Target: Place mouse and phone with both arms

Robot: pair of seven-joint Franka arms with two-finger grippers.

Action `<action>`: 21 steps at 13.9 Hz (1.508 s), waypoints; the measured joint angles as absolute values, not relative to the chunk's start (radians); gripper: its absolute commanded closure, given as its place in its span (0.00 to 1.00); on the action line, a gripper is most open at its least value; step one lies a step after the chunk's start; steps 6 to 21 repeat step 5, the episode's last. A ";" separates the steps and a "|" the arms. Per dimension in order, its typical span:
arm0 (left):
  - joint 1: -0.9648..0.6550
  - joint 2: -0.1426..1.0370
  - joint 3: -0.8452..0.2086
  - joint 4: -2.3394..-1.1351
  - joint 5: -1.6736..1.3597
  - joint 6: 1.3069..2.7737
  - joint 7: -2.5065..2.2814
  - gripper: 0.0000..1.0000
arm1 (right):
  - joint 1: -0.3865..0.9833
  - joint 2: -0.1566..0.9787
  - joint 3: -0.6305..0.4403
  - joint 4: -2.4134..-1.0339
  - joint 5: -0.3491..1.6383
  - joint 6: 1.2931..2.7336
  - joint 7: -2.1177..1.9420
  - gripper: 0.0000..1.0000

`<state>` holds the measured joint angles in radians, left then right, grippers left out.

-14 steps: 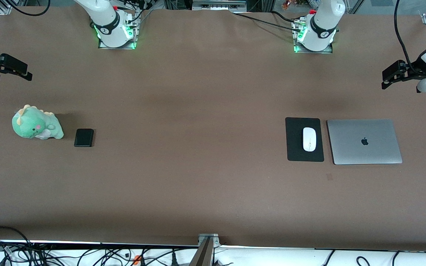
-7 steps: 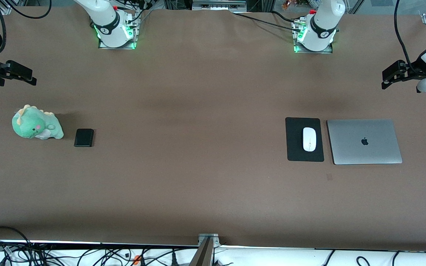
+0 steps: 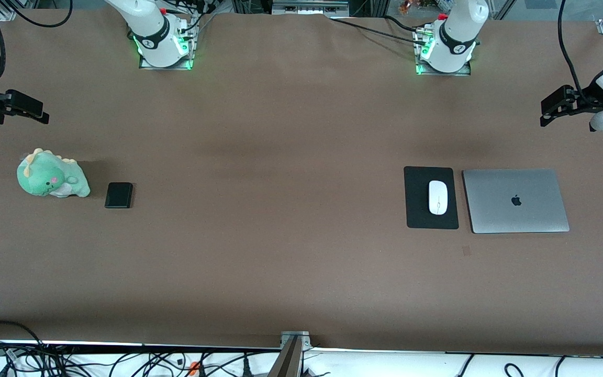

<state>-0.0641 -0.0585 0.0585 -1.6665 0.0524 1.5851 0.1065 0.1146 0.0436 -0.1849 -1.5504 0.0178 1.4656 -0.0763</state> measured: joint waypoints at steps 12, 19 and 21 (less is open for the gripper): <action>-0.064 -0.058 0.058 -1.666 0.052 1.585 0.106 0.00 | 0.114 0.044 -0.185 -1.550 0.010 1.466 -0.076 0.00; -0.064 -0.058 0.058 -1.666 0.052 1.585 0.106 0.00 | 0.114 0.044 -0.185 -1.550 0.010 1.466 -0.076 0.00; -0.064 -0.058 0.058 -1.666 0.052 1.585 0.106 0.00 | 0.114 0.044 -0.185 -1.550 0.010 1.466 -0.076 0.00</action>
